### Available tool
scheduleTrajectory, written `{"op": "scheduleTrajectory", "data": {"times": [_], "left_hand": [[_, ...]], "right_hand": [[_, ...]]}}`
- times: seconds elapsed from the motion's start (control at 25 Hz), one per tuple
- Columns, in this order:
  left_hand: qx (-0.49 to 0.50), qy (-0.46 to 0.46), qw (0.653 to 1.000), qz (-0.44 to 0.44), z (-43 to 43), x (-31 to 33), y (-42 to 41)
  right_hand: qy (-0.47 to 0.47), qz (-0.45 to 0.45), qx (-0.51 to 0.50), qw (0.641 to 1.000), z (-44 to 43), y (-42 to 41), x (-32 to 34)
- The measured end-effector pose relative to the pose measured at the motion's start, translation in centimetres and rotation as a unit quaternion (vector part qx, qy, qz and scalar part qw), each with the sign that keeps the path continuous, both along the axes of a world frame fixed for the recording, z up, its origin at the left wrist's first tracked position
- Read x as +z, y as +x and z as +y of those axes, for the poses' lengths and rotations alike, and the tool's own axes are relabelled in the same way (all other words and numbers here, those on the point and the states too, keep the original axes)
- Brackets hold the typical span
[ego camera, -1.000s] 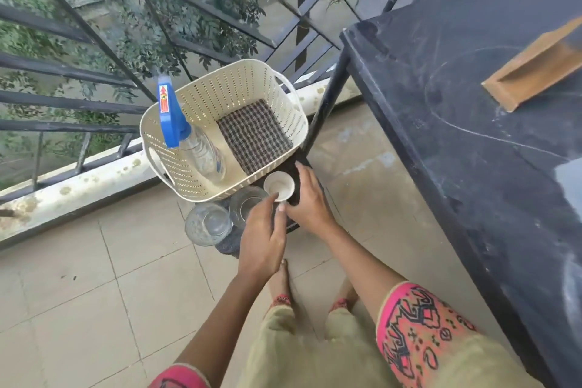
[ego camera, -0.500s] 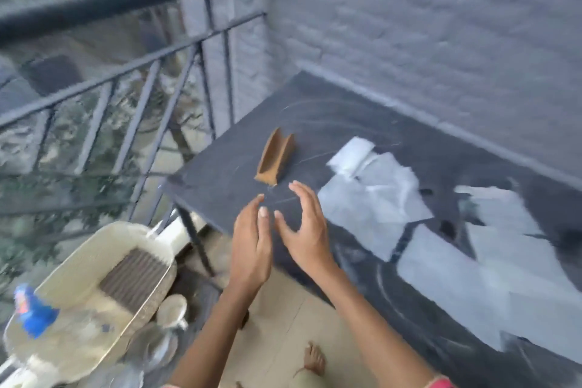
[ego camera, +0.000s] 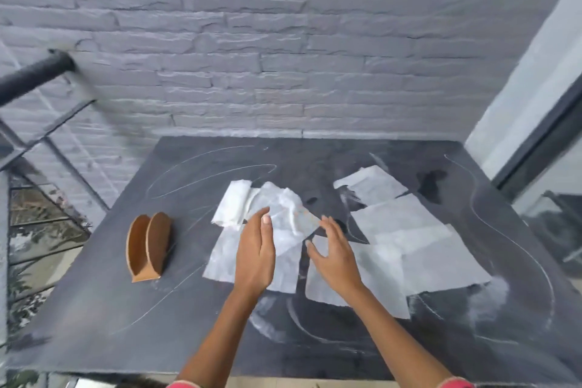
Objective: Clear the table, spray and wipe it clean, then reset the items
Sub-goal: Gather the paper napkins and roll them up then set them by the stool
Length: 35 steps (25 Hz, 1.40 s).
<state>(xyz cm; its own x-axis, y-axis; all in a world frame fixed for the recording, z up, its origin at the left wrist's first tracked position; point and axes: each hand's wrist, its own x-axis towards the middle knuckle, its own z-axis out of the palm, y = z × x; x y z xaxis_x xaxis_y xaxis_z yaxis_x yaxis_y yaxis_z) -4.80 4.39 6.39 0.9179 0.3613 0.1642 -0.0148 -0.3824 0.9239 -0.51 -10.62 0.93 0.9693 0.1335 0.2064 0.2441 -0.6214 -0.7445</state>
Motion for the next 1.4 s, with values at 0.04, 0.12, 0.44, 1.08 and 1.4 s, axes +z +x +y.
{"op": "scheduleTrajectory", "data": {"times": [0.04,0.12,0.44,1.08,1.4], "left_hand": [[-0.011,-0.009,1.0,0.016,-1.0,-0.9,0.4],[-0.025,-0.02,0.998,0.054,-2.8,-2.9,1.0],[-0.016,-0.037,0.988,0.151,-4.4,-6.3,1.9],[-0.146,-0.512,0.752,0.388,-2.8,-3.2,5.8],[-0.052,-0.459,0.801,0.381,-3.5,-3.9,6.4]], "right_hand": [[-0.023,0.018,0.004,1.0,-0.9,-0.1,-1.3],[-0.078,0.06,0.042,0.994,-2.1,-0.3,-4.1],[-0.368,0.045,0.09,0.924,-2.7,-1.3,-8.3],[-0.095,0.06,0.15,0.982,0.7,-2.9,-0.3],[-0.082,0.126,-0.141,0.979,-10.0,0.0,-3.3]]}}
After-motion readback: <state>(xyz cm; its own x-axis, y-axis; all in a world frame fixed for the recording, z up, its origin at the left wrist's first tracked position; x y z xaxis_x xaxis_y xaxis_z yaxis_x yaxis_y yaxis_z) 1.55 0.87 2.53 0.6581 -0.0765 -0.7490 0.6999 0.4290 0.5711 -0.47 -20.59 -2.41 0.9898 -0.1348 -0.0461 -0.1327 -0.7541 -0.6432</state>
